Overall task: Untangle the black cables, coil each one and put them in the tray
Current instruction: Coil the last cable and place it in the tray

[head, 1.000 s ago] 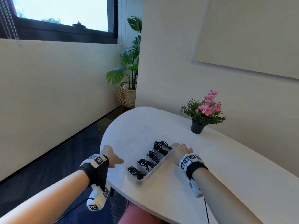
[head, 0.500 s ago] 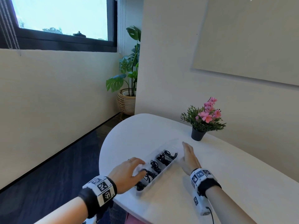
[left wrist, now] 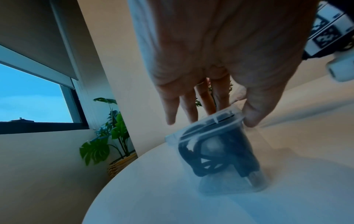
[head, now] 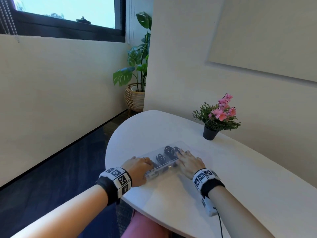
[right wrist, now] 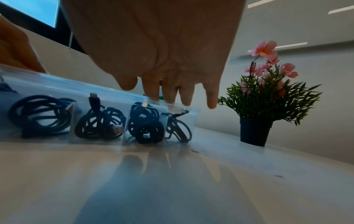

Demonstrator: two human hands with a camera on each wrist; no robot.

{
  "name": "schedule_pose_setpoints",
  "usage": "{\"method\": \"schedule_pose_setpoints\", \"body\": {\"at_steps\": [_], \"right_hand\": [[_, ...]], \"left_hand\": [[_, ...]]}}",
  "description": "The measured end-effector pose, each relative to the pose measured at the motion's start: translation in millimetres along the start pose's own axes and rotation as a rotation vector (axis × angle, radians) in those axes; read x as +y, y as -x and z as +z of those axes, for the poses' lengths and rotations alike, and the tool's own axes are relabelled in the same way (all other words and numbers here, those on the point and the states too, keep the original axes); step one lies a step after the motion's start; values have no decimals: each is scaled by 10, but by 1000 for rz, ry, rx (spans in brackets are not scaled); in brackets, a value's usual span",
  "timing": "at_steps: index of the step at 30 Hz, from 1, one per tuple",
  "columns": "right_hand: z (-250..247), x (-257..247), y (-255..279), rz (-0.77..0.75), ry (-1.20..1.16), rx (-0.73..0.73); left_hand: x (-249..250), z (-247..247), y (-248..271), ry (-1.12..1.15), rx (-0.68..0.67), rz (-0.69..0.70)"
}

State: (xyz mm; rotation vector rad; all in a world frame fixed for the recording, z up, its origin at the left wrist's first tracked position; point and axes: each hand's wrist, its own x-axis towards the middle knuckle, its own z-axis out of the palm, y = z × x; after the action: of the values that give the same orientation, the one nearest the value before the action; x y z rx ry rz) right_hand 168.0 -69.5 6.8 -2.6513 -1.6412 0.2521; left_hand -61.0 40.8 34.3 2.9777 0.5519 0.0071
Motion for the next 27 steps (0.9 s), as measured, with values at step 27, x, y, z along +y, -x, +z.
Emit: {"method": "schedule_pose_setpoints", "body": {"at_steps": [27], "right_hand": [[-132, 35, -182, 6, -158, 306]], "left_hand": [[123, -89, -385, -178, -117, -156]]}}
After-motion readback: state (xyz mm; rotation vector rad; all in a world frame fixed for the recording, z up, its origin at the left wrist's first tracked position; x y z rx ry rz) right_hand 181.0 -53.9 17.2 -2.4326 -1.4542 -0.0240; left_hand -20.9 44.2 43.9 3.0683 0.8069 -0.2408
